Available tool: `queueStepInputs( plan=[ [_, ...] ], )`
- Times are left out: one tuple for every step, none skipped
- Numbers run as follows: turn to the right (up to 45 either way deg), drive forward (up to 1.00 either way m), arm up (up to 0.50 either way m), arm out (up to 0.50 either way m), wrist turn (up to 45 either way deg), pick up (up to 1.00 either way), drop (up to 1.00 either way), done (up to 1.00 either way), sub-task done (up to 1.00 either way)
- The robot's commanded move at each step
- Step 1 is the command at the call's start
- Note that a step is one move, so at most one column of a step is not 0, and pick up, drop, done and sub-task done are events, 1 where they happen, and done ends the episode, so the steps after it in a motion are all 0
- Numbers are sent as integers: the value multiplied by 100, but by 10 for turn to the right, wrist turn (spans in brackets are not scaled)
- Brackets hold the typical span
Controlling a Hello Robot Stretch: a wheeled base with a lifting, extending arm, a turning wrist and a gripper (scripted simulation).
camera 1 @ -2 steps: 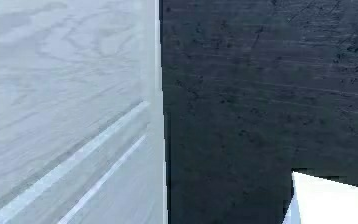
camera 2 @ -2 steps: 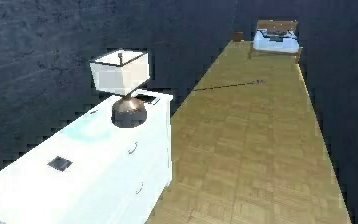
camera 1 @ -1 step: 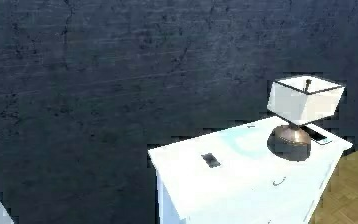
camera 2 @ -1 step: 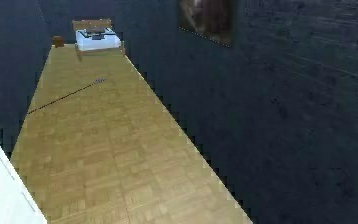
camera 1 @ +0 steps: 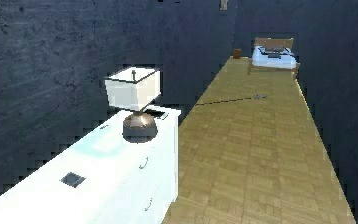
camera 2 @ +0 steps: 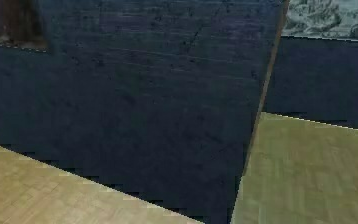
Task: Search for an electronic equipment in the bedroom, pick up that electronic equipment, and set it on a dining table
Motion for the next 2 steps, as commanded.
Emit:
queueStepInputs(
  plan=[
    [210, 0, 0, 0, 0, 0, 0, 0, 0],
    [0, 40, 0, 0, 0, 0, 0, 0, 0]
  ],
)
